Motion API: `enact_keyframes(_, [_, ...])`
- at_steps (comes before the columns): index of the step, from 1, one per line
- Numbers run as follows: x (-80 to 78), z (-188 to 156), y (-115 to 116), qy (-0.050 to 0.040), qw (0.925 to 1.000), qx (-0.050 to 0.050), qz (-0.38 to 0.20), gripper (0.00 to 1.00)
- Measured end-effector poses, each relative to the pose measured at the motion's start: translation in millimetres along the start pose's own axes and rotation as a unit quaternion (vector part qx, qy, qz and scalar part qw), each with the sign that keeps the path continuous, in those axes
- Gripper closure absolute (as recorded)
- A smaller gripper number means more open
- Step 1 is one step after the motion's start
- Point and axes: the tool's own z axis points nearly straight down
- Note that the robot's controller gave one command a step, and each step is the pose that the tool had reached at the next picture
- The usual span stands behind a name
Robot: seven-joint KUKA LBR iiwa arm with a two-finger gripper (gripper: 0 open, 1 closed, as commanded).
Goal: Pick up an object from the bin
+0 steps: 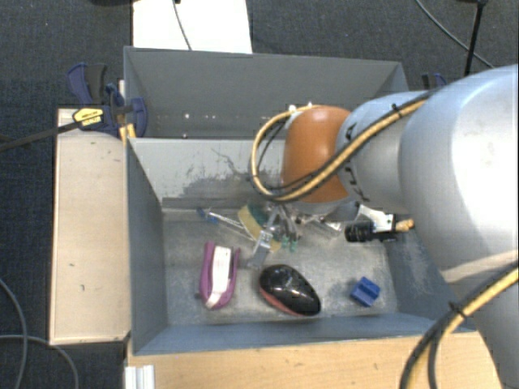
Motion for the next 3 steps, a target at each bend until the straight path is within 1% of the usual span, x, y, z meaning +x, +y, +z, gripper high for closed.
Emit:
enact_keyframes(1, [-0.5,0,0,-0.0005,1.0,-0.001,0.001,0.0])
enact_keyframes(2, [-0.4,0,0,-0.0003,1.0,-0.001,0.002,1.0])
enact_keyframes(3, [-2.8,-79,1,-0.0025,1.0,-0.002,0.0,1.0])
